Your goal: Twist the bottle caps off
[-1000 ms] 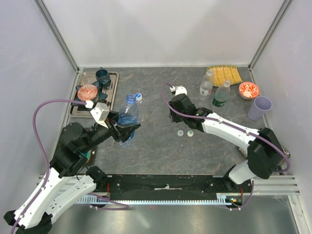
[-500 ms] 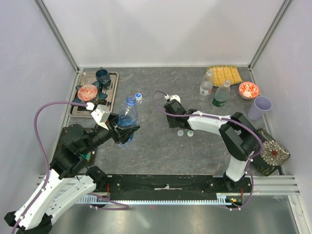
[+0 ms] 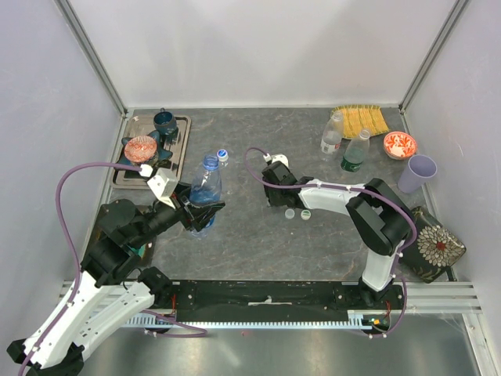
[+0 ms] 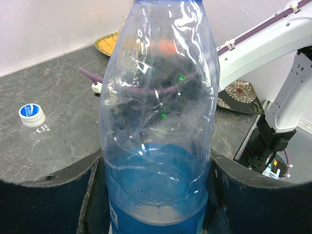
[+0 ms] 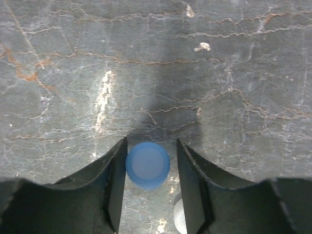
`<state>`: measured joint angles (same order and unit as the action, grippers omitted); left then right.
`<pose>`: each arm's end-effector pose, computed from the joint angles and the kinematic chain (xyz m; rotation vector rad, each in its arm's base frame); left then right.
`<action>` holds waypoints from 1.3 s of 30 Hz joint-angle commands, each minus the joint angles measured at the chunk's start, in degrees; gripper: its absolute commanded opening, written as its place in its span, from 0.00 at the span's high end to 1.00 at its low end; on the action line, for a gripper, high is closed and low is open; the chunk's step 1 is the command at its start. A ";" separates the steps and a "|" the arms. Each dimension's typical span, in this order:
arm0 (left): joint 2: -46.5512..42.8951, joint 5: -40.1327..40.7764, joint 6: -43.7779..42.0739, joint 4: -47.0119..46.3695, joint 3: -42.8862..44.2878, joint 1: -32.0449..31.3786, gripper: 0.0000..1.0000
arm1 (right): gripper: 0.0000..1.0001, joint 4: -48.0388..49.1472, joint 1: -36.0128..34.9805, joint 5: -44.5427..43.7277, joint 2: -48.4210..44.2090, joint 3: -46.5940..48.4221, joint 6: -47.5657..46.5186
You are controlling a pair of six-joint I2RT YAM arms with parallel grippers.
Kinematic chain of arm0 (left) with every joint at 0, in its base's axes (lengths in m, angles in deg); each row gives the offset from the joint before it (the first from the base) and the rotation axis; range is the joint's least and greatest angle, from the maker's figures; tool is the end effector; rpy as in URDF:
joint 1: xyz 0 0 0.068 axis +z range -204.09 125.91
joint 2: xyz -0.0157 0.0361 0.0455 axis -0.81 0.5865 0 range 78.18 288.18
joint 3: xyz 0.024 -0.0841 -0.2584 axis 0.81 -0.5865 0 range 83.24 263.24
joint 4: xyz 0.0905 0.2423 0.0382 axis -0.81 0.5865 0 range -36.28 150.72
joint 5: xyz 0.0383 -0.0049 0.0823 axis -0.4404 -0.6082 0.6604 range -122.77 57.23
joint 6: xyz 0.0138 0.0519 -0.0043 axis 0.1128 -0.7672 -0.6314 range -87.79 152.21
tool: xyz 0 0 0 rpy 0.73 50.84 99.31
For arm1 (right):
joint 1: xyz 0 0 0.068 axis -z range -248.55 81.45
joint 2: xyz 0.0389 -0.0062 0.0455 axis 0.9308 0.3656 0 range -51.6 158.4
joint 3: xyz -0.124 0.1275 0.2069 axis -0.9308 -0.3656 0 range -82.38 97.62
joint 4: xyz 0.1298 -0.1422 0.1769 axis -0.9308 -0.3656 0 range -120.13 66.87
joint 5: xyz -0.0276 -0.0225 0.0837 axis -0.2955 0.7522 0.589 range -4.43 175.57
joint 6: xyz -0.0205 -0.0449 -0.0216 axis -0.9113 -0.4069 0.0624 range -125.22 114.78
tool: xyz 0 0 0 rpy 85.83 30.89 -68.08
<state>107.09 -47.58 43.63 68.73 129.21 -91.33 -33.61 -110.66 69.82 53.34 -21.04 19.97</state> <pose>0.0852 -0.0761 0.3742 0.5629 1.4994 -0.8658 0.2813 0.2412 0.1554 -0.2538 2.4583 0.1592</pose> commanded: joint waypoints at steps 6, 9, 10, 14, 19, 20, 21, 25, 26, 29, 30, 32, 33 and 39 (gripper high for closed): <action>1.06 -0.04 -0.96 -1.38 -0.36 0.14 0.57 | 0.36 -0.85 0.18 1.69 -3.08 -2.37 1.79; 1.41 -0.13 -0.79 -1.65 -0.54 0.14 0.56 | 0.32 -2.17 0.27 0.29 -6.67 -0.80 2.32; 1.50 -0.05 -0.79 -1.73 -0.54 0.14 0.56 | 0.32 -2.96 0.18 -0.33 -9.64 0.00 2.67; 2.73 -0.31 -1.05 -2.26 -0.19 0.14 0.56 | 0.26 -9.10 0.97 -4.02 -16.69 8.42 2.32; 6.86 -2.06 -2.10 -2.96 1.22 0.14 0.55 | 0.23 -17.64 1.33 -8.16 -24.58 21.53 0.31; 7.47 -2.41 -2.45 -3.14 1.57 0.14 0.55 | 0.23 -17.12 1.33 -7.03 -26.44 21.71 -0.14; 9.31 -3.55 -2.72 -3.14 1.83 0.14 0.55 | 0.23 -14.59 1.24 -5.54 -28.37 21.19 -0.58; 14.32 -7.25 -3.77 -3.84 4.11 0.14 0.54 | 0.22 -6.32 1.33 10.61 -38.21 17.50 -1.02; 15.38 -7.95 -3.69 -4.45 4.56 0.14 0.54 | 0.20 -5.70 1.24 17.09 -38.67 17.50 0.63; 18.46 -10.94 -2.72 -6.03 5.53 0.06 0.54 | 0.18 -4.38 1.33 27.04 -38.94 18.02 2.84; 19.08 -11.99 -2.46 -6.91 5.70 0.06 0.54 | 0.17 -2.98 1.33 28.56 -39.03 17.76 4.24; 20.83 -12.70 -1.84 -7.53 6.58 0.06 0.53 | 0.15 -1.39 1.33 31.21 -39.20 16.62 5.22; 21.45 -13.40 -1.67 -7.80 6.84 0.06 0.53 | 0.14 -1.21 1.24 32.43 -39.20 16.62 5.48; 23.91 -16.65 -0.79 -8.76 8.51 -0.38 0.53 | 0.12 -0.42 1.06 36.05 -38.15 14.95 5.66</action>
<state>130.11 -59.64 42.65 63.88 134.52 -91.35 -36.48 -109.31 99.87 15.27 -5.15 24.24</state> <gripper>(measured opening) 0.639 0.874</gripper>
